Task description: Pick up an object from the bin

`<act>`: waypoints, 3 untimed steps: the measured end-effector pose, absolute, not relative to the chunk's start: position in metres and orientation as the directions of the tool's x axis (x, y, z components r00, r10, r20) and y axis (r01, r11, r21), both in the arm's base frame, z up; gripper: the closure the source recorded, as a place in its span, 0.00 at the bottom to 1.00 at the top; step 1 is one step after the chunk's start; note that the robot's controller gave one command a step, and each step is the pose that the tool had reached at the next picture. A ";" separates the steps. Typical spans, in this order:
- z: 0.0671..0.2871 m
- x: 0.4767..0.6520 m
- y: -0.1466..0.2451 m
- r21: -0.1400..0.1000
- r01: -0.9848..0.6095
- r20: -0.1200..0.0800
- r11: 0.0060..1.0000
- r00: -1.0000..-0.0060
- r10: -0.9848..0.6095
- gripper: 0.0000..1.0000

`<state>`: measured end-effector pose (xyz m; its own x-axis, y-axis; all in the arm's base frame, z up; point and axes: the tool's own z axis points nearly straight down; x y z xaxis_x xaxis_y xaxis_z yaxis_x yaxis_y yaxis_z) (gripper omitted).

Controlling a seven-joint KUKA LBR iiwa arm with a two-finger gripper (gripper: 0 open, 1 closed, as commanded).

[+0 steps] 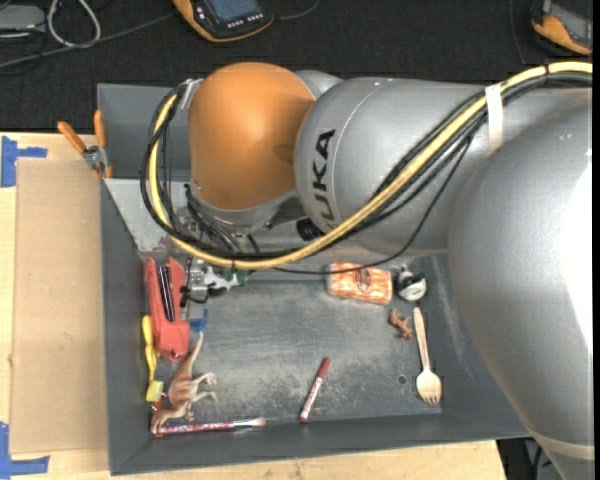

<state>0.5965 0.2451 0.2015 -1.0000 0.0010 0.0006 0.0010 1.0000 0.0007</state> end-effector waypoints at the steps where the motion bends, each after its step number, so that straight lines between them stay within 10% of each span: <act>1: 0.125 0.583 0.232 0.002 -0.389 -0.001 0.921 -0.921 -0.389 0.00; 3: 0.110 0.581 0.243 0.002 -0.780 0.000 0.626 -0.626 -0.780 0.00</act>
Offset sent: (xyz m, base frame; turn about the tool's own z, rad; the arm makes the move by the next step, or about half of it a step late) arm -0.0269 -0.0166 -0.0490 -0.5777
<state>0.5810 0.2425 0.1097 -0.6264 -0.7795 -0.0004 -0.7795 0.6264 0.0022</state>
